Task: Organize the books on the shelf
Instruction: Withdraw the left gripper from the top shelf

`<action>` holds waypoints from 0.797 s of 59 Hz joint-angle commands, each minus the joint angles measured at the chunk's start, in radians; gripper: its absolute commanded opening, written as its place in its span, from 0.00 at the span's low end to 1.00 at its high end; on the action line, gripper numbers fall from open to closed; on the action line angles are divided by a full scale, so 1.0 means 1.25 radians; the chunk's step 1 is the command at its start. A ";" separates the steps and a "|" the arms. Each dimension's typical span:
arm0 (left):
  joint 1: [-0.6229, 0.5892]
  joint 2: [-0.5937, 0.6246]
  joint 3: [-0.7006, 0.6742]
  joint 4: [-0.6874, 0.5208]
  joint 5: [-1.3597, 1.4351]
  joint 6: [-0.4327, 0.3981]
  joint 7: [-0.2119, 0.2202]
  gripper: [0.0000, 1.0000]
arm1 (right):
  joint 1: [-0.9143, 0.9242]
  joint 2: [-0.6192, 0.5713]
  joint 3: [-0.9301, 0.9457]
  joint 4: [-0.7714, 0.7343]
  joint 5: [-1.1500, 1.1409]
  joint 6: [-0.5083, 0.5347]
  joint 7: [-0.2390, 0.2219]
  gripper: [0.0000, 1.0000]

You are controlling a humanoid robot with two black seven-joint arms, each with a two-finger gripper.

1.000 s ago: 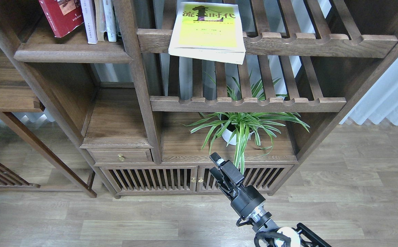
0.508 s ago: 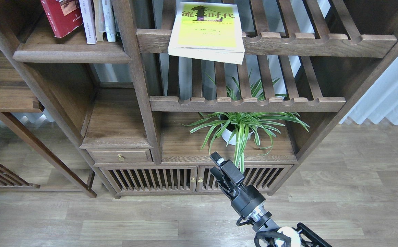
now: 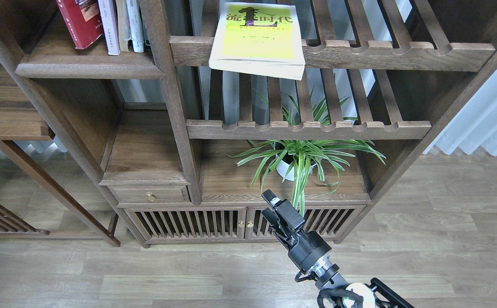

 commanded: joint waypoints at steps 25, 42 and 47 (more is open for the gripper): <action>-0.018 -0.015 -0.028 -0.009 -0.004 0.000 -0.001 0.61 | 0.000 0.000 0.000 0.000 0.000 0.000 0.000 0.99; -0.078 -0.054 -0.045 -0.012 -0.007 0.000 -0.001 0.61 | 0.000 0.000 0.004 0.000 0.000 0.000 0.001 0.99; -0.088 -0.054 -0.046 -0.014 -0.015 0.000 -0.001 0.61 | 0.000 0.000 0.005 -0.001 0.002 0.000 0.001 0.99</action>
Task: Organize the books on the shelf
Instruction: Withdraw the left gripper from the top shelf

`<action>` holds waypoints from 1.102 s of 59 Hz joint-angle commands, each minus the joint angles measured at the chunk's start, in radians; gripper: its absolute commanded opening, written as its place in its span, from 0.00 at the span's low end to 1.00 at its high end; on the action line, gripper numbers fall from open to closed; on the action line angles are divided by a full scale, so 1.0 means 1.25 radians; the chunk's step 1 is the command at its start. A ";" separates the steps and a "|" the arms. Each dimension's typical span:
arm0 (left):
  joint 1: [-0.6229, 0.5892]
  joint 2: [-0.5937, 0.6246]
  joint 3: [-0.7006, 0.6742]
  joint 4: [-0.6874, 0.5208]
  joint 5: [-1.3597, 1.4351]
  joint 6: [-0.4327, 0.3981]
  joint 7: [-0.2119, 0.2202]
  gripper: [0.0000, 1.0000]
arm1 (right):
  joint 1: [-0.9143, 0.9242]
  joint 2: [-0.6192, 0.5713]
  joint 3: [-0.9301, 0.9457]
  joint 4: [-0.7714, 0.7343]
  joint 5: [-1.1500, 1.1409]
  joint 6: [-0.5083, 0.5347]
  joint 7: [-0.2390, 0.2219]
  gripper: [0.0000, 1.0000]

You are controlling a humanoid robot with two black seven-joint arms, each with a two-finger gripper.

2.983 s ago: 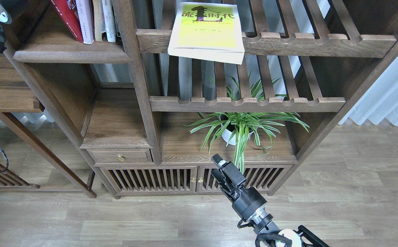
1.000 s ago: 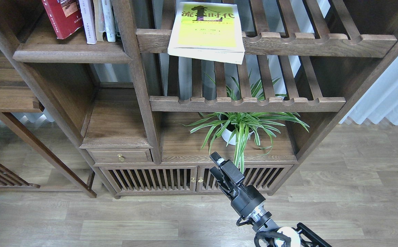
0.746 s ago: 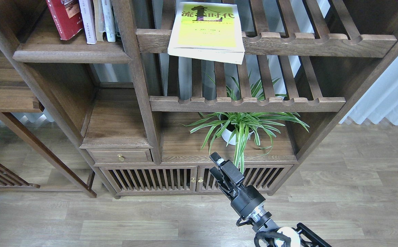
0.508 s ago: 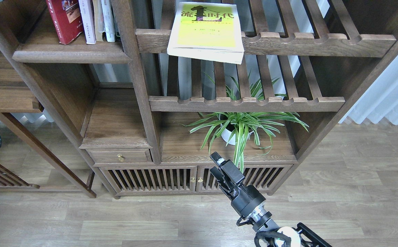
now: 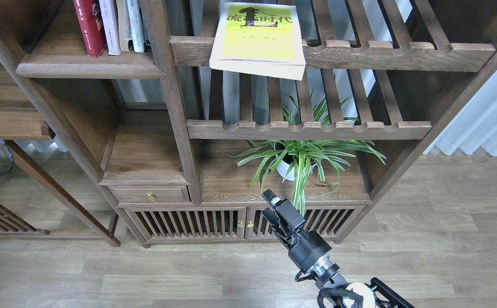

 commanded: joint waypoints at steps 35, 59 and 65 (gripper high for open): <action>0.022 0.062 -0.032 -0.196 -0.132 0.000 0.025 0.62 | 0.021 0.000 0.003 -0.006 0.017 0.000 0.010 0.99; 0.193 0.080 -0.148 -0.418 -0.171 0.000 0.025 0.65 | 0.025 0.000 0.002 -0.007 0.023 0.000 0.050 0.99; 0.228 0.080 -0.181 -0.457 -0.182 0.000 0.025 0.65 | 0.032 0.000 0.002 -0.009 0.023 0.000 0.050 0.99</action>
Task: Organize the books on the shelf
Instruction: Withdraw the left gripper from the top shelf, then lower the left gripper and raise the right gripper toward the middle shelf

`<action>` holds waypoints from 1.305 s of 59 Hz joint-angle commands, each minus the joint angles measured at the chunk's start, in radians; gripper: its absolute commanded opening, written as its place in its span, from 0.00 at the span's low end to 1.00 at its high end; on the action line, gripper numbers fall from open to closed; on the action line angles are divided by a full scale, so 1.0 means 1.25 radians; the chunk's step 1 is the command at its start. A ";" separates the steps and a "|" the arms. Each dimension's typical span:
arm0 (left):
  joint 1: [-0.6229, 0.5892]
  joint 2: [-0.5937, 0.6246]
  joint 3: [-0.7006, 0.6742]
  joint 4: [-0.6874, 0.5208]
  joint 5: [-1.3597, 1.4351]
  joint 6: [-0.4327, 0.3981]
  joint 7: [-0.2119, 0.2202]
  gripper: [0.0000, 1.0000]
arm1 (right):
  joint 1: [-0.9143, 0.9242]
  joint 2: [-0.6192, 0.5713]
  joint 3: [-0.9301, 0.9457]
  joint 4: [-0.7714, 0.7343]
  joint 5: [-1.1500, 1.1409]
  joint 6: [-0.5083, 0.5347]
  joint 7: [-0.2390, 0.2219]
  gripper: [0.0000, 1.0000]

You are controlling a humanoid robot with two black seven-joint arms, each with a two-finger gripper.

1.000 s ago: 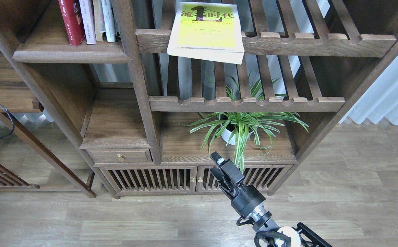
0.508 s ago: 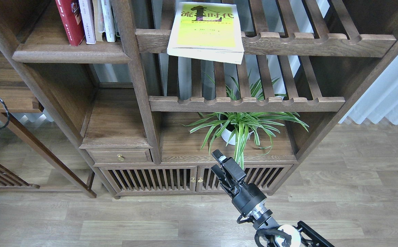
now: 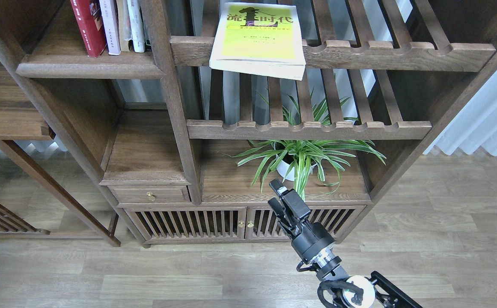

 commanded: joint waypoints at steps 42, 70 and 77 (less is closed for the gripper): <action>0.213 -0.083 -0.149 -0.165 -0.168 0.000 0.000 0.77 | 0.012 0.000 -0.004 0.001 0.000 0.000 -0.002 0.99; 0.244 -0.247 -0.131 -0.171 -0.215 0.000 0.000 0.78 | 0.011 0.000 0.000 0.006 0.007 0.000 -0.002 0.99; 0.247 -0.290 -0.130 -0.189 -0.215 0.000 0.000 0.78 | 0.011 0.000 0.001 0.014 0.015 0.000 -0.002 0.99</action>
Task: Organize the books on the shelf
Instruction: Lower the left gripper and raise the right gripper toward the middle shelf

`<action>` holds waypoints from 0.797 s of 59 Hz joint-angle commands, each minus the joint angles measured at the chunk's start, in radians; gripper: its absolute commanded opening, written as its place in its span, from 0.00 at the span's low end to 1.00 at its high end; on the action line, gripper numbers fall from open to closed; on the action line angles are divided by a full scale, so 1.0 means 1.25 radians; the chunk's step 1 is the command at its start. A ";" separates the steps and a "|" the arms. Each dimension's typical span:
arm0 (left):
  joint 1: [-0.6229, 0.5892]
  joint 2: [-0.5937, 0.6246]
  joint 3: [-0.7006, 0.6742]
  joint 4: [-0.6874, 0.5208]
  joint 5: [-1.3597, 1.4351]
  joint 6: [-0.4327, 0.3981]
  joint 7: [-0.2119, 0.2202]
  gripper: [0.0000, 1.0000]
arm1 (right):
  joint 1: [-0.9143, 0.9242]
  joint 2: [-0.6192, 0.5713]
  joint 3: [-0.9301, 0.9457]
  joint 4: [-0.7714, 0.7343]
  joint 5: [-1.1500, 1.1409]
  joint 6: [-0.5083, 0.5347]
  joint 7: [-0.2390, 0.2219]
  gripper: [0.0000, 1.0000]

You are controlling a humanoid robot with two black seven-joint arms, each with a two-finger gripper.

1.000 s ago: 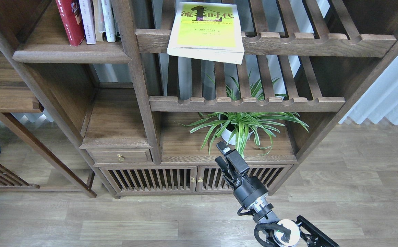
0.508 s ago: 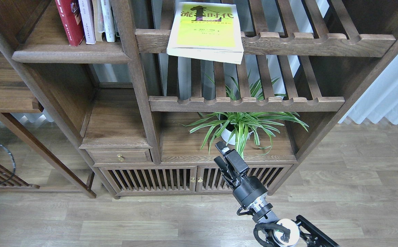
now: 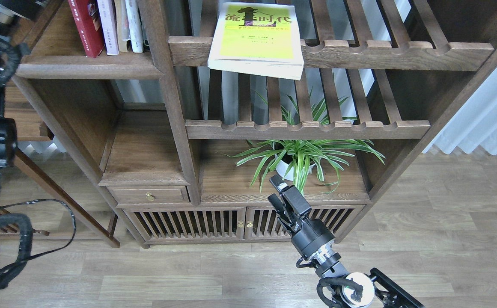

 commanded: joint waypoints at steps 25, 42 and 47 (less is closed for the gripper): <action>0.119 -0.083 0.064 -0.088 -0.001 0.000 0.000 0.80 | -0.003 0.000 0.006 0.022 0.028 0.000 0.004 0.99; 0.272 -0.083 0.096 -0.089 -0.001 0.000 0.000 0.83 | -0.016 0.000 0.036 0.084 0.027 0.000 -0.003 0.99; 0.306 -0.083 0.111 -0.089 -0.003 0.000 0.000 0.83 | -0.026 0.000 0.063 0.117 0.027 0.000 -0.006 0.99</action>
